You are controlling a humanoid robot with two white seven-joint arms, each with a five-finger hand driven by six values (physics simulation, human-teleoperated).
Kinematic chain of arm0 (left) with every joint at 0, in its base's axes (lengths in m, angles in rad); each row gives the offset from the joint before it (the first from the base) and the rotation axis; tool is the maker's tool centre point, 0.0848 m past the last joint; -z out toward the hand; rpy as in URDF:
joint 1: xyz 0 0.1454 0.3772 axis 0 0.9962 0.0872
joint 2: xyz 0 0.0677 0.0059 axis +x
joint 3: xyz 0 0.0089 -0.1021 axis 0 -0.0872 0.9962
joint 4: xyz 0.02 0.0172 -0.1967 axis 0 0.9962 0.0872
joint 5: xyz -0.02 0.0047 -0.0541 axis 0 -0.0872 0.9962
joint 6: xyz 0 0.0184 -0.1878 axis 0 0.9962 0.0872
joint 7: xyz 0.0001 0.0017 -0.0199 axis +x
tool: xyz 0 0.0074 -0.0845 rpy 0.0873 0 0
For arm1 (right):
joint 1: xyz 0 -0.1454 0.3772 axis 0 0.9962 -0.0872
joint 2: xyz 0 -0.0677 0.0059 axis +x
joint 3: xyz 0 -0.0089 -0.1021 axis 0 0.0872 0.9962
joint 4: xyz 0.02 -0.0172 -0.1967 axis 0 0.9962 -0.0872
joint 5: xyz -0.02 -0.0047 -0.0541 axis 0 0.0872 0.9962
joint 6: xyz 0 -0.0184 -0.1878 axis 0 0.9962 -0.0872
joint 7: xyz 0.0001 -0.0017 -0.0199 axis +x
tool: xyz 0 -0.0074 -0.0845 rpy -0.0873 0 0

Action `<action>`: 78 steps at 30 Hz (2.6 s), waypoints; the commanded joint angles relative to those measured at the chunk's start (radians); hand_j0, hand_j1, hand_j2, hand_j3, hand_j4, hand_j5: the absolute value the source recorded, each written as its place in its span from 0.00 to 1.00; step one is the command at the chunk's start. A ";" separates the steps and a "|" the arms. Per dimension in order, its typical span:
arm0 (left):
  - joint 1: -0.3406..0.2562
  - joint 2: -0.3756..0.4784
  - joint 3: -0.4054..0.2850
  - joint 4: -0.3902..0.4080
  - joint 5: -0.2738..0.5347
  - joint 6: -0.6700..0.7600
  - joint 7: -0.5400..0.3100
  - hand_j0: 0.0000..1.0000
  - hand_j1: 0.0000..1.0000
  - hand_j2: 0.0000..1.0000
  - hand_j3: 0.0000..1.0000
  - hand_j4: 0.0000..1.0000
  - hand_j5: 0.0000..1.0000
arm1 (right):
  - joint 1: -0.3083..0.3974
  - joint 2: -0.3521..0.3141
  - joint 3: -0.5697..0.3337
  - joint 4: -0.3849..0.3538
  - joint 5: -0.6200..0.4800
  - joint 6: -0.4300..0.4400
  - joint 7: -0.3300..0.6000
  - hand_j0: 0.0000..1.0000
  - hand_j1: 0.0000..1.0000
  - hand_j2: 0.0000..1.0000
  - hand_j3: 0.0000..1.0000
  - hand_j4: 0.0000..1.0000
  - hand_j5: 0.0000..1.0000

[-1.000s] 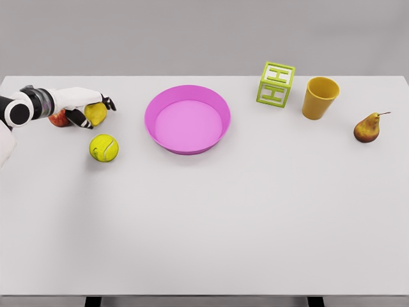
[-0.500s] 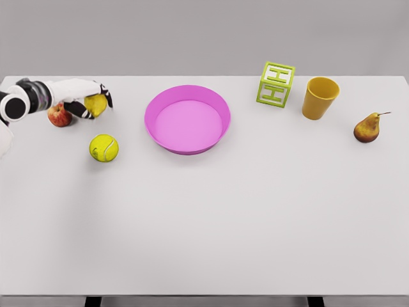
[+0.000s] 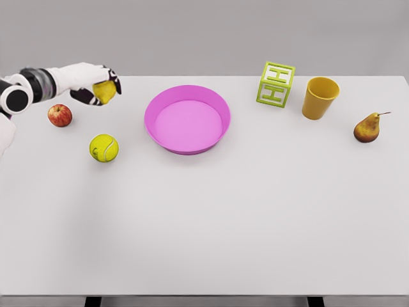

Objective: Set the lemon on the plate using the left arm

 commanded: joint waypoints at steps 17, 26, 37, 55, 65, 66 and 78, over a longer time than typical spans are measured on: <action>0.005 -0.074 -0.006 -0.097 0.002 -0.014 0.001 0.55 0.55 0.55 0.55 0.55 0.55 | 0.000 0.000 0.000 -0.001 0.000 0.000 0.000 1.00 1.00 1.00 1.00 1.00 1.00; 0.025 -0.108 -0.007 -0.129 0.002 -0.063 0.001 0.55 0.55 0.55 0.55 0.55 0.55 | 0.000 0.000 0.000 0.001 -0.001 0.000 0.000 1.00 1.00 1.00 1.00 1.00 1.00; 0.041 -0.172 -0.011 -0.141 -0.001 -0.065 0.001 0.55 0.55 0.55 0.55 0.55 0.55 | 0.000 0.000 0.000 0.001 -0.001 0.000 0.000 1.00 1.00 1.00 1.00 1.00 1.00; 0.045 -0.215 -0.066 -0.140 0.000 -0.066 0.001 1.00 1.00 1.00 1.00 1.00 1.00 | 0.000 0.000 0.000 0.001 0.000 0.000 0.000 1.00 1.00 1.00 1.00 1.00 1.00; 0.106 -0.092 -0.050 -0.377 0.135 -0.127 0.001 1.00 1.00 1.00 1.00 1.00 1.00 | 0.000 0.000 0.000 0.001 0.000 0.000 0.000 1.00 1.00 1.00 1.00 1.00 1.00; 0.124 -0.042 -0.047 -0.423 0.192 -0.127 0.001 1.00 1.00 1.00 1.00 1.00 1.00 | 0.000 0.000 0.000 -0.001 0.000 0.000 0.000 1.00 1.00 1.00 1.00 1.00 1.00; 0.380 0.210 0.236 -0.667 0.500 -0.127 0.001 1.00 1.00 1.00 1.00 1.00 1.00 | 0.000 0.000 0.000 -0.001 -0.001 0.000 0.000 1.00 1.00 1.00 1.00 1.00 1.00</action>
